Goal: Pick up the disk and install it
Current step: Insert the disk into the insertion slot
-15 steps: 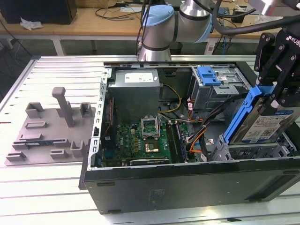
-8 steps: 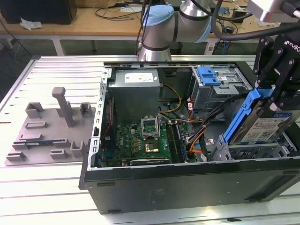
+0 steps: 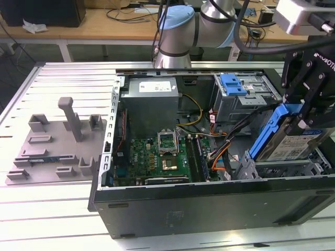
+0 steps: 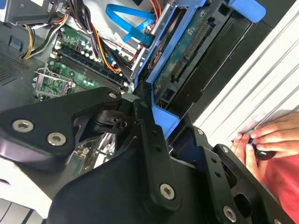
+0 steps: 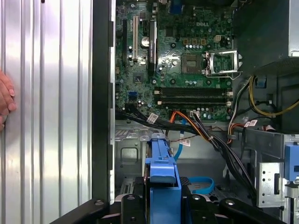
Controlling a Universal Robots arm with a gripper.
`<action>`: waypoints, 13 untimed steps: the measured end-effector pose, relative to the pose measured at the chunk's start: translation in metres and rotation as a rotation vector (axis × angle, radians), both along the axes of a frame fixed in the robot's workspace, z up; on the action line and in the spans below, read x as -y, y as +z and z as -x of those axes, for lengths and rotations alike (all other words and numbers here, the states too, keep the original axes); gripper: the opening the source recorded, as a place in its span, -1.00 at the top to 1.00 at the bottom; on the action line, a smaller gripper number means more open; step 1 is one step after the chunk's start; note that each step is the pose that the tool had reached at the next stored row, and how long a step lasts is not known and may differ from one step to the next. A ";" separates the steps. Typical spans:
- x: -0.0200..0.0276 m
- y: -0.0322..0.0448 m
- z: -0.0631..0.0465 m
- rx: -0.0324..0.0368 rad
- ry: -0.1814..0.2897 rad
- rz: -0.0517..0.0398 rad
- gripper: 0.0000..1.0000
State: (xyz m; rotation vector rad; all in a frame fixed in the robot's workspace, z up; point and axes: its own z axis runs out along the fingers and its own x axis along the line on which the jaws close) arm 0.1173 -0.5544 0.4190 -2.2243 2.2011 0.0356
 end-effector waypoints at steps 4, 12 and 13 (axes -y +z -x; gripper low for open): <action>0.0000 -0.0040 0.000 0.0001 0.000 -0.0001 0.26; 0.0000 -0.0111 0.000 0.0001 0.000 0.0000 0.26; 0.0000 -0.0124 0.000 0.0001 0.000 0.0000 0.26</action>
